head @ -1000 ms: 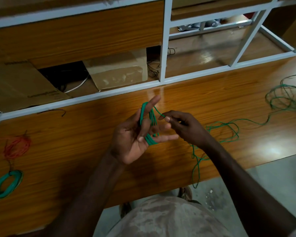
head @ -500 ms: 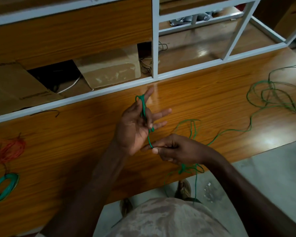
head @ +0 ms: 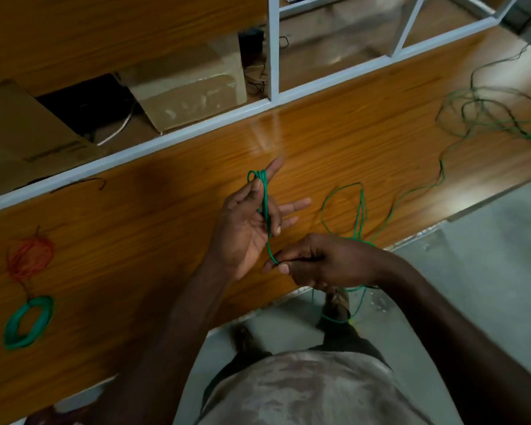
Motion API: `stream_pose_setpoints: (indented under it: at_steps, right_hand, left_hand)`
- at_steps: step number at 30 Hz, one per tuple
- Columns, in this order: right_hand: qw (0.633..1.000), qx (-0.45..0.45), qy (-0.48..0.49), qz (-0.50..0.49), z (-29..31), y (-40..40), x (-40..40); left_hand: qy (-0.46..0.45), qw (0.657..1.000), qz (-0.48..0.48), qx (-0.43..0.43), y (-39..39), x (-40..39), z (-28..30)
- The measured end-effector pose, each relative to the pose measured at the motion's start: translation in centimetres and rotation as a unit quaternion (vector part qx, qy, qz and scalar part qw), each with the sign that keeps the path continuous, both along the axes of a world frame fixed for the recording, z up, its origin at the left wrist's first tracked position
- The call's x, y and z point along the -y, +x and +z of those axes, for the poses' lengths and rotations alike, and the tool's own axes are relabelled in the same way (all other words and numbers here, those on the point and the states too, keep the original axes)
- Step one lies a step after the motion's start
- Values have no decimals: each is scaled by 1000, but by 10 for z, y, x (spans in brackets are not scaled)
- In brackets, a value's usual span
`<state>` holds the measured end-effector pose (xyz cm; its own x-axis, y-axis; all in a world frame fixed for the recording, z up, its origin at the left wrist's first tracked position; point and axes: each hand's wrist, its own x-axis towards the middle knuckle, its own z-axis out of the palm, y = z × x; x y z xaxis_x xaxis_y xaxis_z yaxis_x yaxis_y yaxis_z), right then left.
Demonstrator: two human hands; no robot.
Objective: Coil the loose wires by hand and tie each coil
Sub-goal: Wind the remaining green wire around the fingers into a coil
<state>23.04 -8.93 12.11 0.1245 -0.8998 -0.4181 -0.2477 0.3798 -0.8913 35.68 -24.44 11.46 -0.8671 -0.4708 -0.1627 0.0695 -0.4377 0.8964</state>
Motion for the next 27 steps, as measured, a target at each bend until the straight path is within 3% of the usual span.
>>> stream_pose_setpoints:
  at_steps: [10, 15, 19, 27]
  right_hand:
    - [998, 18, -3, 57, 24, 40, -25]
    - [998, 22, 0, 62, 34, 28, -63]
    - [994, 86, 31, 54, 42, 14, -103]
    - [986, 92, 52, 128, 43, -7, -158]
  left_hand:
    - [15, 1000, -18, 3, 44, -40, 26]
    - [21, 999, 10, -23, 37, -75, 23]
    - [29, 999, 8, -43, 28, -114, 25]
    - [39, 997, 37, -62, 17, -187, 23]
